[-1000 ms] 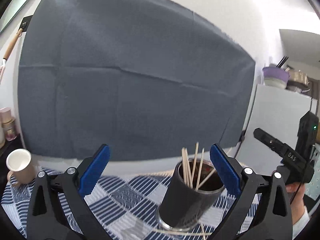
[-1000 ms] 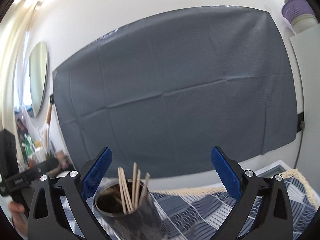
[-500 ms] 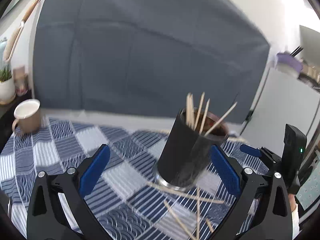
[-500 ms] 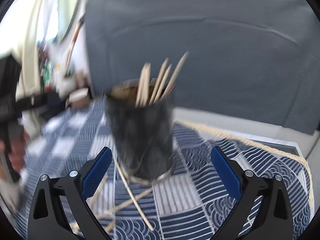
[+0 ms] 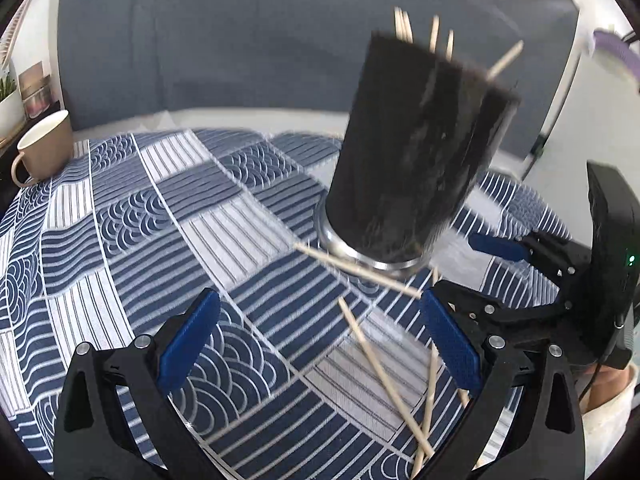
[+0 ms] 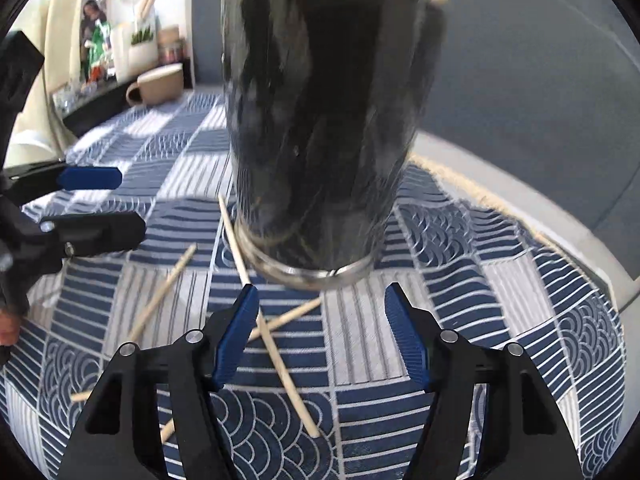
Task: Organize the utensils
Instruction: 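Move both tools back down toward the sticks beside the holder, then close the left tool on a wooden stick while the right tool grasps another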
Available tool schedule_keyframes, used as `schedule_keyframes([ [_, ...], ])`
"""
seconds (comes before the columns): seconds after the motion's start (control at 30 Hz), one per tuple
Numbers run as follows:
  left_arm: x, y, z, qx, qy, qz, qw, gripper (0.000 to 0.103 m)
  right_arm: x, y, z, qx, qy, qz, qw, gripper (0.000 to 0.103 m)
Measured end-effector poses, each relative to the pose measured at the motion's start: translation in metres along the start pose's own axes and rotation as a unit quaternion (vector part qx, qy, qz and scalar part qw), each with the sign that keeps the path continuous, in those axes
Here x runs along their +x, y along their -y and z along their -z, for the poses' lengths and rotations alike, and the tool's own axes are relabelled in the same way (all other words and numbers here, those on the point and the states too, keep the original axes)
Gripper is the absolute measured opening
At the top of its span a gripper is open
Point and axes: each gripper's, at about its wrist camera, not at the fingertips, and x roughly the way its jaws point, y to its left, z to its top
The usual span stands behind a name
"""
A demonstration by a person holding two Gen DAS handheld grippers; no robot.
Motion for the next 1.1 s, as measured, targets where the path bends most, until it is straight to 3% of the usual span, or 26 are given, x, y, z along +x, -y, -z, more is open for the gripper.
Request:
schedule_keyframes([
  [0.07, 0.006, 0.002, 0.003, -0.003, -0.018, 0.011, 0.9998, 0.097, 0.002, -0.003, 0.0, -0.006, -0.004, -0.018, 1.0, 0.044],
  [0.1, 0.008, 0.002, 0.005, -0.002, -0.022, 0.007, 0.9997, 0.097, 0.002, -0.004, 0.0, -0.005, -0.006, -0.029, 1.0, 0.029],
  [0.17, 0.013, 0.007, 0.01, 0.014, -0.031, -0.013, 0.9993, 0.092, 0.002, -0.009, 0.0, -0.009, -0.012, -0.03, 0.999, 0.015],
  [0.23, 0.019, 0.009, 0.014, 0.025, -0.045, -0.02, 0.9985, 0.081, 0.003, -0.014, 0.002, -0.017, -0.018, -0.041, 0.999, 0.014],
  [0.3, 0.022, 0.01, 0.017, 0.029, -0.047, -0.019, 0.9983, 0.081, 0.002, -0.021, 0.004, -0.038, -0.017, -0.038, 0.998, 0.014],
  [0.43, 0.025, 0.022, 0.023, 0.067, -0.048, -0.066, 0.9944, 0.07, 0.003, -0.024, 0.002, -0.034, -0.019, -0.041, 0.998, 0.015],
  [0.5, 0.022, 0.028, 0.024, 0.08, -0.044, -0.057, 0.9942, 0.057, 0.003, -0.022, 0.002, -0.037, -0.018, -0.045, 0.998, 0.008],
  [0.57, 0.02, 0.03, 0.026, 0.084, -0.043, -0.051, 0.9942, 0.05, 0.002, -0.024, 0.001, -0.024, -0.026, -0.073, 0.997, 0.006],
  [0.63, 0.017, 0.027, 0.027, 0.083, -0.041, -0.049, 0.9945, 0.037, 0.0, -0.025, 0.001, -0.018, -0.03, -0.082, 0.996, 0.006],
  [0.8, 0.015, 0.011, 0.024, 0.053, -0.05, -0.028, 0.997, 0.009, -0.019, -0.011, -0.004, 0.014, 0.004, -0.108, 0.994, 0.005],
  [0.9, 0.014, -0.005, 0.021, 0.0, -0.059, 0.02, 0.9981, 0.006, -0.037, 0.002, -0.006, 0.055, 0.038, -0.17, 0.983, 0.005],
  [1.1, 0.0, -0.007, 0.013, -0.009, -0.044, 0.021, 0.9988, 0.006, -0.068, 0.017, -0.014, 0.099, 0.097, -0.236, 0.962, 0.004],
])
